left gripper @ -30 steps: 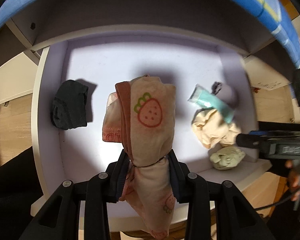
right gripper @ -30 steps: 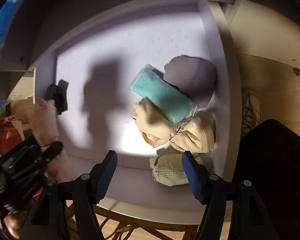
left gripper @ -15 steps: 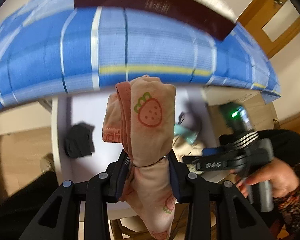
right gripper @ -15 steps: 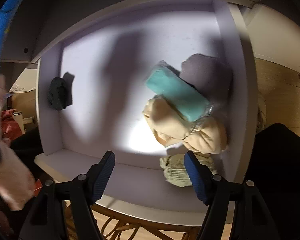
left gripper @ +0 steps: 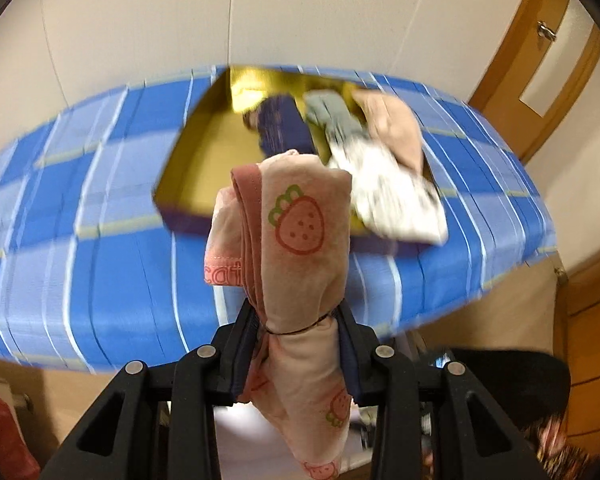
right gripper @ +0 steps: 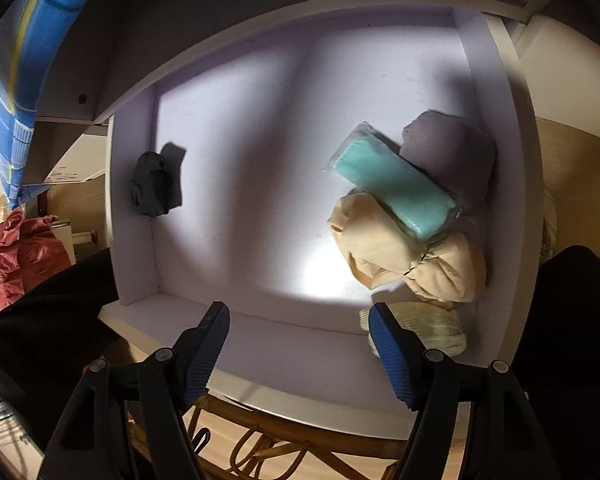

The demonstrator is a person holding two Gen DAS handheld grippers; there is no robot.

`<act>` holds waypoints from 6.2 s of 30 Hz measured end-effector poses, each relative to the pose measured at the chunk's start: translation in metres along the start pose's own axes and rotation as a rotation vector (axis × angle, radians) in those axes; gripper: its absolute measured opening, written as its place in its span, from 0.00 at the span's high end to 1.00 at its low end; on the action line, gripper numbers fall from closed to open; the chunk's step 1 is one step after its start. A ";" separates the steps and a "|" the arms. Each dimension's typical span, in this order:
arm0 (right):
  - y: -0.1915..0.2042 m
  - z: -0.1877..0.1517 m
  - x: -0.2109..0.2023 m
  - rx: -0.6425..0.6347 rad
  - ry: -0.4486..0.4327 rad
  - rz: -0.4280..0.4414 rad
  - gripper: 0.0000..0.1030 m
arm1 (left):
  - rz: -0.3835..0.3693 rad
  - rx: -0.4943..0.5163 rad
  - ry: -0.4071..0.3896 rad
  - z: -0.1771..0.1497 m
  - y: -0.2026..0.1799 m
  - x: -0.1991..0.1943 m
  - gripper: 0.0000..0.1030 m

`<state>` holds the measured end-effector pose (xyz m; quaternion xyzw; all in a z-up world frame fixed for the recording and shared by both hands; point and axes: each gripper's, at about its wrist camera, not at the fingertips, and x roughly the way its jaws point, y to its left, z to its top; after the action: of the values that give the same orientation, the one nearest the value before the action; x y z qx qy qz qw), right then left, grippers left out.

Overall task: Organize soft objects
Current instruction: 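Carry the pink strawberry-print garment toward the gold box with the left gripper, then lower the pink garment into the gold box and open the left gripper, then return the left gripper to the drawer above the beige garment, then grasp the teal plastic-wrapped item in the drawer with the right gripper, then grasp the beige tied garment with the left gripper while the right gripper holds the teal item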

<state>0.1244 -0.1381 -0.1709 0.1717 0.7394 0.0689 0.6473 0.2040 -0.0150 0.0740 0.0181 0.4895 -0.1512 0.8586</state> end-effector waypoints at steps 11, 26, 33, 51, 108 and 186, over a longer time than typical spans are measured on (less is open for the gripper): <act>0.004 -0.001 -0.003 0.005 0.024 0.097 0.28 | 0.250 0.016 0.102 0.127 0.016 0.087 0.64; -0.003 0.005 -0.022 0.047 -0.014 0.174 0.23 | 0.339 0.019 0.172 0.198 0.016 0.183 0.62; -0.004 0.007 -0.023 0.058 -0.017 0.181 0.23 | 0.354 -0.006 0.048 0.212 0.021 0.154 0.50; -0.011 0.010 -0.012 0.081 -0.006 0.119 0.22 | 0.320 0.034 0.002 0.144 0.010 0.101 0.49; -0.034 0.013 0.061 -0.036 0.068 -0.315 0.21 | 0.102 -0.291 0.403 -0.215 0.062 0.163 0.48; -0.008 0.030 0.048 -0.145 -0.084 -0.282 0.73 | 0.129 -0.234 0.438 -0.207 0.046 0.181 0.48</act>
<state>0.1479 -0.1330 -0.2230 0.0218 0.7215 0.0232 0.6917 0.1296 0.0225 -0.1919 -0.0180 0.6758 -0.0310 0.7362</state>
